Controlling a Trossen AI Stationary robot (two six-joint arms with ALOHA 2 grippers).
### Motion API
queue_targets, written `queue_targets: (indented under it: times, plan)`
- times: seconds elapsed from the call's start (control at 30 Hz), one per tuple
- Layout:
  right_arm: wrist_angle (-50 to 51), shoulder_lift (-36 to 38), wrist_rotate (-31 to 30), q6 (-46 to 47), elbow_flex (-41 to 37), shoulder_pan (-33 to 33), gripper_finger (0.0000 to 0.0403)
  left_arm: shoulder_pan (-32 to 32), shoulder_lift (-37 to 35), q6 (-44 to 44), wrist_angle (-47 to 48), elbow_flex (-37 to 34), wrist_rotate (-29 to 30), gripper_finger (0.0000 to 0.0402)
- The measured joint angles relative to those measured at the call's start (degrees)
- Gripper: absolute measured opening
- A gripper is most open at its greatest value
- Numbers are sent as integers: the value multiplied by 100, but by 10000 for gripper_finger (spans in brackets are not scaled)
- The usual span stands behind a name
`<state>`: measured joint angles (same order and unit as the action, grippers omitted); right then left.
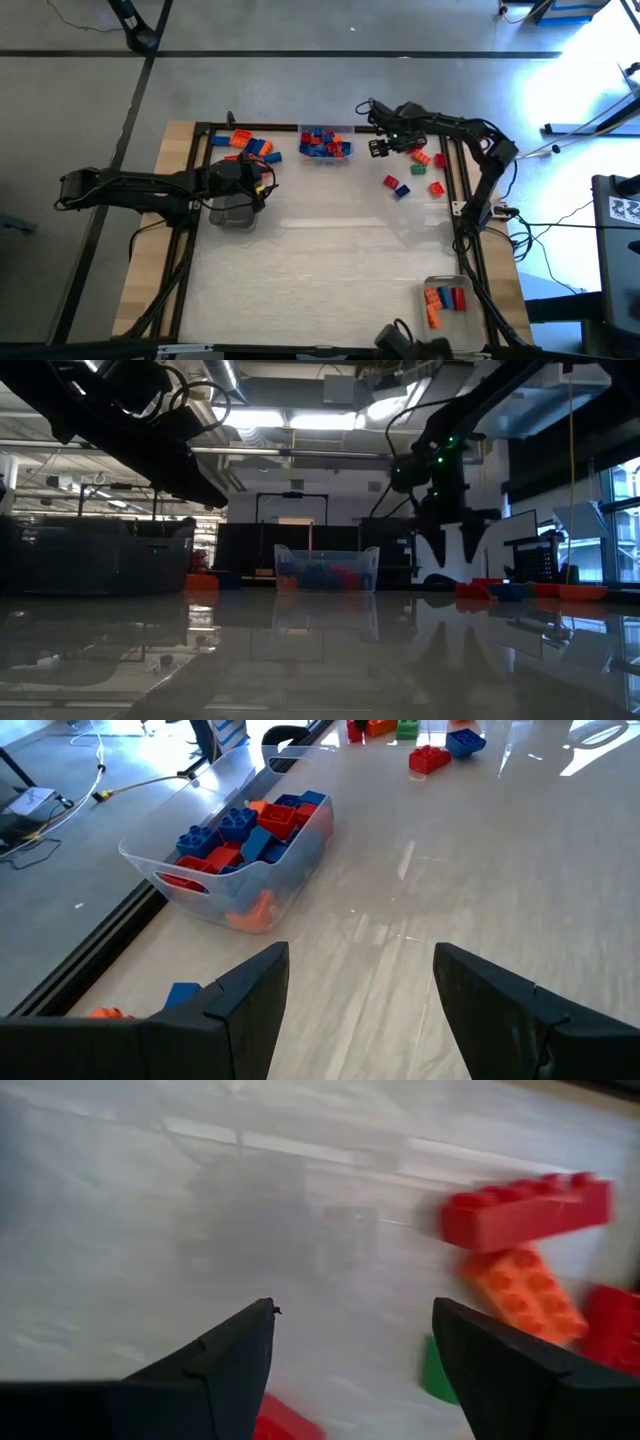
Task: Sort blocks by size
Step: Put the red 8 stud game piece into the gray bin
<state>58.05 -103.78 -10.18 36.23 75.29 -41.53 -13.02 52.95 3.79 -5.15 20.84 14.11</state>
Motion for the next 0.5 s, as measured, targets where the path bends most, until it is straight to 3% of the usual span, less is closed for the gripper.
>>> queue_targets:
  times: [0.17, 0.5]
  plan:
    - [-229, -129, -25, 15, 0, -4, 249, 1, 0, -2, 0, 0, 1, 235]
    - [119, -185, -138, -201, 80, -60, 118, 1, 4, 2, 5, 0, 0, 235]
